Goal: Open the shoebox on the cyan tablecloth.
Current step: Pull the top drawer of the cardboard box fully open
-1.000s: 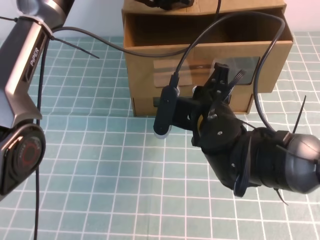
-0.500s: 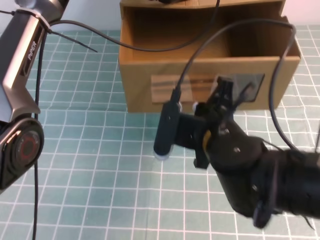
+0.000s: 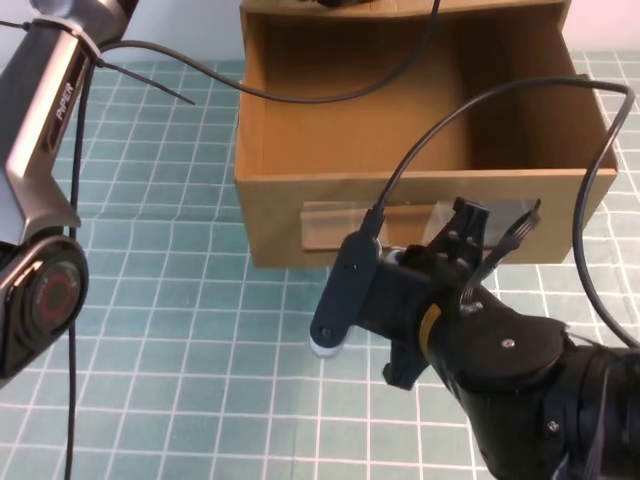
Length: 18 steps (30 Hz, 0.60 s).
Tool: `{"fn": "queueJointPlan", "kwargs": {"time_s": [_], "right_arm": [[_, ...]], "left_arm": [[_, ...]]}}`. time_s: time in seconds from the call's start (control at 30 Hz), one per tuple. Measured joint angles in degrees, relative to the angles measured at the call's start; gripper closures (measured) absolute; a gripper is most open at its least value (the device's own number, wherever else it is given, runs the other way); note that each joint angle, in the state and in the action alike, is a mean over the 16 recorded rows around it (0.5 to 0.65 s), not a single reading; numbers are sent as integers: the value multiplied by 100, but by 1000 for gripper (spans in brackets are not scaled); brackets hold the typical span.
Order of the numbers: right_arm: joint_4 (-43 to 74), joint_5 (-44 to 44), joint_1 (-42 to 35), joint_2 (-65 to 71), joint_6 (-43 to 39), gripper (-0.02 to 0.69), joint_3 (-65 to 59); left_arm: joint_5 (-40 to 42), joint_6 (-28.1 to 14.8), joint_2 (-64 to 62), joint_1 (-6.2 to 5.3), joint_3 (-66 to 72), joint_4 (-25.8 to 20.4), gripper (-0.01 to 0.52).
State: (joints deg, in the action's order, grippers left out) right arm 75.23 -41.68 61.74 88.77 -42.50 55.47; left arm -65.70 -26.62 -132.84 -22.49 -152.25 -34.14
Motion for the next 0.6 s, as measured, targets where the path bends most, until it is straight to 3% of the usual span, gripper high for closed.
{"fn": "queueJointPlan", "kwargs": {"time_s": [0.27,0.6], "right_arm": [[-818,108,18,-543,-163,507,326],[-2214,-291,37,-2059,240,439,736]], "left_arm": [[-309,413,136,5,-359,296,519],[-682,1077,1063,20,-637,673,519]]}}
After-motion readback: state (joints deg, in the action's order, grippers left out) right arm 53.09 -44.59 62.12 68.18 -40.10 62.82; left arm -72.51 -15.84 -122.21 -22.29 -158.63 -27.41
